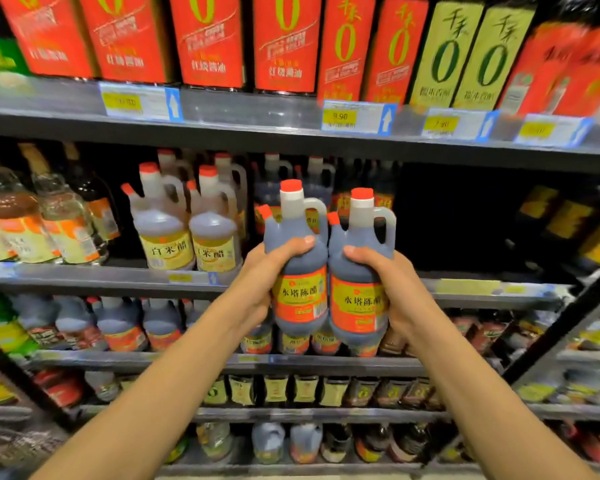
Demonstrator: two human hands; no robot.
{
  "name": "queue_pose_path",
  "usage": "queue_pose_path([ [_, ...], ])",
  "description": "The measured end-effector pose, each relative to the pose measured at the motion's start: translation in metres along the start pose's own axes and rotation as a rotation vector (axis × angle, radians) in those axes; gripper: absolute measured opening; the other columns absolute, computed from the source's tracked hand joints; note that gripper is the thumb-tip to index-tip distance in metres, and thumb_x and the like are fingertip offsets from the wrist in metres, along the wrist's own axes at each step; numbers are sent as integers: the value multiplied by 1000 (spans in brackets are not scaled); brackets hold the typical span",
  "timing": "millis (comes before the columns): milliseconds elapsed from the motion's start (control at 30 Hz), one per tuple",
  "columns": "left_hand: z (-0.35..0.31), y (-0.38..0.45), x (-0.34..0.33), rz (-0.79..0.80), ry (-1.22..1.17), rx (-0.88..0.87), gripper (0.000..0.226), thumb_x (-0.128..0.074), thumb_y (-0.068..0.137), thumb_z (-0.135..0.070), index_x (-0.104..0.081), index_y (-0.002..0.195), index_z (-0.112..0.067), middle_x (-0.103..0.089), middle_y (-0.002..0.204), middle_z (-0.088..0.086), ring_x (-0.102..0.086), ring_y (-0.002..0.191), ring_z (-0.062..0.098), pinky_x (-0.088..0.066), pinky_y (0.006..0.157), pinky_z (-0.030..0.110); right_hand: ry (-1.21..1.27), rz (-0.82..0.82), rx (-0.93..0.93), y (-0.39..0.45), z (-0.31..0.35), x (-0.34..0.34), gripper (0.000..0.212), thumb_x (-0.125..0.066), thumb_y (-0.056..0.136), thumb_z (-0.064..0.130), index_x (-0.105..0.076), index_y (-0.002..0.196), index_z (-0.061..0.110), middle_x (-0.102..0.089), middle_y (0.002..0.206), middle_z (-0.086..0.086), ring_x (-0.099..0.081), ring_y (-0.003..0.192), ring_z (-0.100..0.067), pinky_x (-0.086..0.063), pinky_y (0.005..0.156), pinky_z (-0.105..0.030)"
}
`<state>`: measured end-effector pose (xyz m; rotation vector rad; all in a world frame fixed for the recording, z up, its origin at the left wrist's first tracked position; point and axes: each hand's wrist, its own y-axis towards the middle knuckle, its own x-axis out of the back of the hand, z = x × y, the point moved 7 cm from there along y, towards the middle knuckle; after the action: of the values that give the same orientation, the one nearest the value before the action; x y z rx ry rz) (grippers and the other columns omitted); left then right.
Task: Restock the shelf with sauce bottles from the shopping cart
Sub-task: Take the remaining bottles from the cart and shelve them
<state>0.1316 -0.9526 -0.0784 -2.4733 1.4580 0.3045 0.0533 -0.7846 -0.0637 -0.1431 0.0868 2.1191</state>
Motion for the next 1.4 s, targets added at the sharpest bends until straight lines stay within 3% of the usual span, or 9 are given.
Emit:
queue_pose_path([
  [233, -5, 45, -10, -70, 21, -38, 38, -80, 84, -25, -70, 118, -12, -80, 99, 8, -78, 84, 25, -60, 70, 36, -21, 6, -46, 42, 5, 19, 33, -77, 86, 27, -70, 116, 15, -80, 95, -9, -78, 79, -26, -60, 62, -31],
  [400, -26, 62, -7, -106, 79, -65, 32, -81, 83, -28, -71, 109, -12, -80, 90, 7, -77, 73, 21, -59, 61, 31, -15, 10, -93, 69, 6, 21, 39, -79, 84, 32, -71, 116, 11, -80, 95, -11, -77, 80, -27, -60, 69, -36],
  [533, -39, 75, -3, -130, 99, -73, 26, -81, 83, -30, -73, 97, -10, -80, 87, 11, -76, 67, 19, -57, 54, 26, 43, 68, -120, 83, 13, 14, 33, -77, 86, 30, -73, 110, 9, -80, 92, -12, -77, 72, -25, -60, 61, -31],
  [667, -39, 88, 0, -225, 125, -164, 18, -84, 81, -27, -76, 85, -12, -79, 81, 5, -75, 69, 18, -59, 61, 29, 58, 90, -143, 97, 13, 5, 33, -79, 82, 32, -75, 103, 8, -79, 95, -16, -76, 76, -30, -62, 73, -38],
  [733, -36, 92, 5, -307, 191, -189, 33, -89, 68, -42, -78, 81, -13, -79, 79, 3, -75, 74, 20, -62, 71, 35, 76, 105, -131, 104, 13, -1, 29, -79, 81, 32, -76, 99, 9, -79, 94, -16, -75, 74, -29, -62, 71, -37],
  [867, -31, 100, 19, -408, 293, -248, 79, -88, 43, -63, -75, 104, -14, -80, 93, 1, -76, 88, 20, -62, 84, 50, 80, 122, -95, 116, 11, -10, 27, -80, 82, 31, -76, 96, 9, -78, 91, -15, -75, 73, -27, -61, 65, -33],
  [1133, -22, 101, 39, -497, 358, -327, 82, -84, 45, -65, -63, 112, -24, -75, 102, -4, -72, 94, 17, -60, 87, 45, 149, 46, -70, 143, -10, -22, 22, -81, 81, 21, -74, 99, 12, -80, 93, -10, -76, 76, -25, -60, 69, -35],
  [1300, -13, 102, 47, -542, 387, -287, 75, -85, 45, -65, -62, 104, -25, -74, 98, -2, -70, 93, 18, -58, 81, 38, 215, 42, -31, 158, -17, -27, 53, -82, 80, 16, -63, 128, 8, -78, 108, -15, -78, 84, -28, -60, 63, -32],
  [1400, -8, 105, 50, -592, 398, -263, 95, -79, 36, -76, -64, 110, -18, -73, 105, 3, -69, 96, 23, -58, 83, 39, 184, 58, 4, 163, -23, -28, 56, -84, 78, 17, -63, 129, 11, -78, 109, -12, -77, 92, -30, -60, 71, -37],
])
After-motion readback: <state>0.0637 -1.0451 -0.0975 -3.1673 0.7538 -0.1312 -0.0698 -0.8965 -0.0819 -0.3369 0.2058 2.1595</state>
